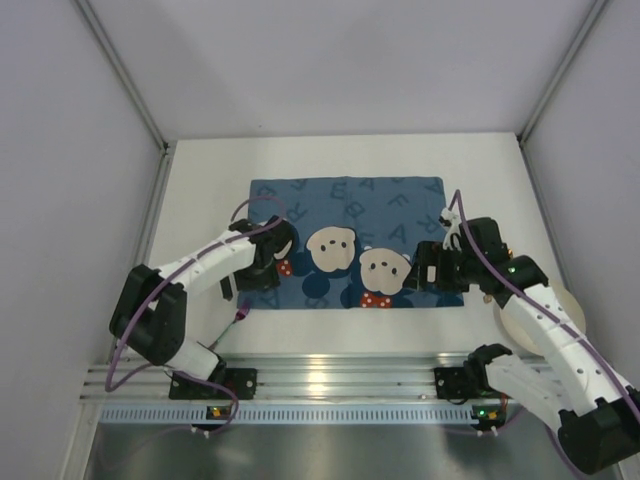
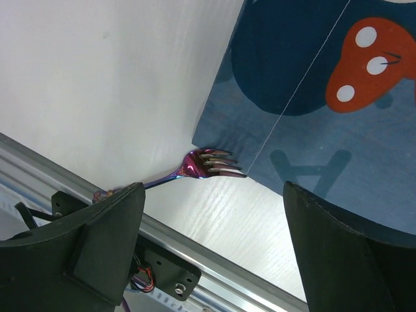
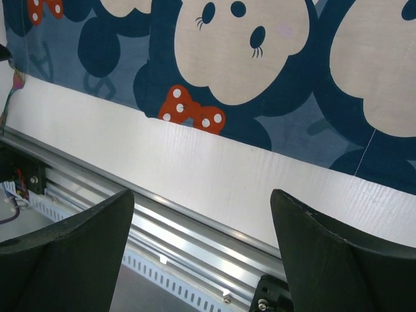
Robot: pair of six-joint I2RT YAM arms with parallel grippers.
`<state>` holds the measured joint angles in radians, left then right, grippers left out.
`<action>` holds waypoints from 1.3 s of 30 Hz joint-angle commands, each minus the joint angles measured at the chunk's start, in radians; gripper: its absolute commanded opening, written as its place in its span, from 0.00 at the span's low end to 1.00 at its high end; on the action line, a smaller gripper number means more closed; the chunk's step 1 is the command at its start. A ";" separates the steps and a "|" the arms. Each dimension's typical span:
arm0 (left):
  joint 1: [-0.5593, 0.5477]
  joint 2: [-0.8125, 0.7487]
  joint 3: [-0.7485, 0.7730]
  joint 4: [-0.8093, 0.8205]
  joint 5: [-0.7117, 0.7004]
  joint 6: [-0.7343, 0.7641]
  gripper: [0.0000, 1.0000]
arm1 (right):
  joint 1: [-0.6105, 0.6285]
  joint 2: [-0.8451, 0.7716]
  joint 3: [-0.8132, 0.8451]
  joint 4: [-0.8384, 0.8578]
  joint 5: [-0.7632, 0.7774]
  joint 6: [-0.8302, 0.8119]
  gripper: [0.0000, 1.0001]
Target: Set the dinner table for one person
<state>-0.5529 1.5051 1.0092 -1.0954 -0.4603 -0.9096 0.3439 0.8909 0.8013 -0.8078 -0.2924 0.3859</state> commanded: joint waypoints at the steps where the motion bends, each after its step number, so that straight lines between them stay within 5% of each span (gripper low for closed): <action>1: 0.005 0.013 -0.017 0.040 -0.001 0.011 0.91 | -0.003 -0.033 -0.002 0.025 -0.010 0.002 0.86; 27: 0.005 0.145 -0.047 0.091 -0.017 0.043 0.52 | -0.003 0.000 0.001 0.022 -0.007 -0.001 0.86; 33: 0.005 0.171 -0.050 0.108 -0.021 0.057 0.31 | -0.002 0.003 -0.001 0.022 -0.004 -0.001 0.86; 37: 0.005 0.185 -0.040 0.106 -0.032 0.066 0.01 | -0.002 0.002 -0.002 0.022 -0.004 0.001 0.86; 39: 0.005 0.187 -0.026 0.098 -0.038 0.069 0.00 | -0.002 0.000 -0.002 0.022 -0.002 0.001 0.86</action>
<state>-0.5518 1.6779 0.9680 -1.0382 -0.5068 -0.8303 0.3439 0.8925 0.7967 -0.8085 -0.2932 0.3859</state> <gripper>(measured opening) 0.020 0.860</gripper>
